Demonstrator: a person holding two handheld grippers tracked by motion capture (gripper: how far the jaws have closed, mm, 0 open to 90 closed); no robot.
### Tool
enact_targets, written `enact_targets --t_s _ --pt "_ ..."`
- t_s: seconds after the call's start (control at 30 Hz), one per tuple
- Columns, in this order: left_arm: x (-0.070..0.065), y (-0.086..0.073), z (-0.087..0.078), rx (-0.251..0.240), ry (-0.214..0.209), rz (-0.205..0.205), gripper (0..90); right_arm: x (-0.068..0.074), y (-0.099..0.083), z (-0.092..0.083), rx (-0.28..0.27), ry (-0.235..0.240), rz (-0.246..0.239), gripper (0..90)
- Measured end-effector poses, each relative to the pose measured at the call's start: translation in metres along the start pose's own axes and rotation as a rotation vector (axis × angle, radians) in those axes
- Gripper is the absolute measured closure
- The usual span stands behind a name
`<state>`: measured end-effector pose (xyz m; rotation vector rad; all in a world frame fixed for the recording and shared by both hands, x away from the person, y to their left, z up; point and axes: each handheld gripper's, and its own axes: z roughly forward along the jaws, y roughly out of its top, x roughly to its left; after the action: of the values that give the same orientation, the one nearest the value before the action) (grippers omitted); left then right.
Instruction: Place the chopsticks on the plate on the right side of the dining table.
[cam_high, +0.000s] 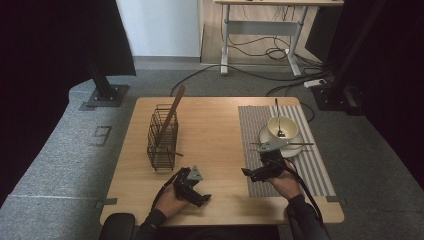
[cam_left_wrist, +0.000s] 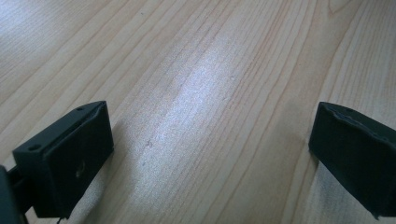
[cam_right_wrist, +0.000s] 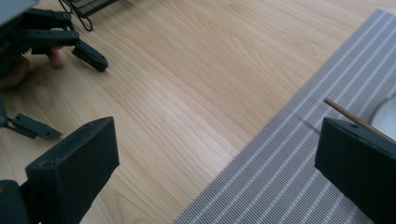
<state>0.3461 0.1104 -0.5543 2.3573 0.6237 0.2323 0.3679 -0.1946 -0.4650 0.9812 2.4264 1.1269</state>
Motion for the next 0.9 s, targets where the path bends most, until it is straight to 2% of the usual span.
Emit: enact_targets --t_s 0.37,0.5,0.9 --pt "0.000 0.000 0.000 0.000 0.000 -0.001 0.0 0.011 0.020 0.015 0.010 0.038 -0.027 0.0" --pt "0.000 0.000 0.000 -0.001 0.001 0.000 0.0 0.015 0.029 0.019 -0.004 0.051 -0.044 0.0" --pt "0.000 0.000 0.000 0.000 0.000 0.000 0.0 0.031 0.054 0.030 -0.040 0.127 -0.049 0.0"
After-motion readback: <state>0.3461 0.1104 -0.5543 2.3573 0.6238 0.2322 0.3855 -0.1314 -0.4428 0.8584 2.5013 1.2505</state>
